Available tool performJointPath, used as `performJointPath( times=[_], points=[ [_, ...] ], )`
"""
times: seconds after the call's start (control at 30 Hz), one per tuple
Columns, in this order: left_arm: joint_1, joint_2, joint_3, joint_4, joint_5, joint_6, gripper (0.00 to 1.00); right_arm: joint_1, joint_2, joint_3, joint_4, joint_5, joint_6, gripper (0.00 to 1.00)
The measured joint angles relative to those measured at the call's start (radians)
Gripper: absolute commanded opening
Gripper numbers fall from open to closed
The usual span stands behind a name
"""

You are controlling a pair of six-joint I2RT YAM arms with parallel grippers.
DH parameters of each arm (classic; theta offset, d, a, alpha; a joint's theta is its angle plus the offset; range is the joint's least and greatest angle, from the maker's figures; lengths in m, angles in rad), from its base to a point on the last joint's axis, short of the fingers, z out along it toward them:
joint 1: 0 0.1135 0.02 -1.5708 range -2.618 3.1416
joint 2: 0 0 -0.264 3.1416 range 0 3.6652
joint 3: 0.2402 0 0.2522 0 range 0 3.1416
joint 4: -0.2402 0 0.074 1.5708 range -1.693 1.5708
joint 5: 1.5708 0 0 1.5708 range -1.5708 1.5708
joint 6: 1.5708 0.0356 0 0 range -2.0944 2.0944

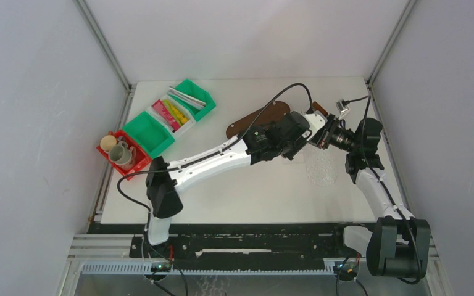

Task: Prepare toiletry sets of a toothbrush and toothpaste on the tray
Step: Place the toothpaste holder at the center of the board.

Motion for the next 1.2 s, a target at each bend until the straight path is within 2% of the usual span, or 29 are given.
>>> performJointPath(
  times=[0.3,0.47,0.67,0.7,1.03,1.2],
  points=[
    [0.005,-0.017,-0.045,0.036,0.002,0.0,0.0,0.009,0.003,0.0,-0.009,0.009,-0.007,0.35],
    [0.008,-0.027,-0.064,0.039,0.003,0.0,0.0,0.02,0.008,0.0,-0.018,0.021,-0.021,0.47],
    [0.01,-0.029,-0.066,0.04,0.003,0.003,0.0,0.023,0.016,0.0,-0.032,0.034,-0.031,0.47],
    [0.01,-0.029,-0.068,0.041,0.003,0.005,0.0,0.024,0.017,0.0,-0.033,0.034,-0.031,0.45],
    [0.016,-0.047,-0.109,0.068,0.023,0.023,0.01,0.035,0.034,0.0,-0.066,0.051,-0.037,0.02],
    [0.019,-0.047,-0.114,0.069,0.034,0.025,0.19,0.037,0.041,0.0,-0.087,0.056,-0.017,0.0]
  ],
)
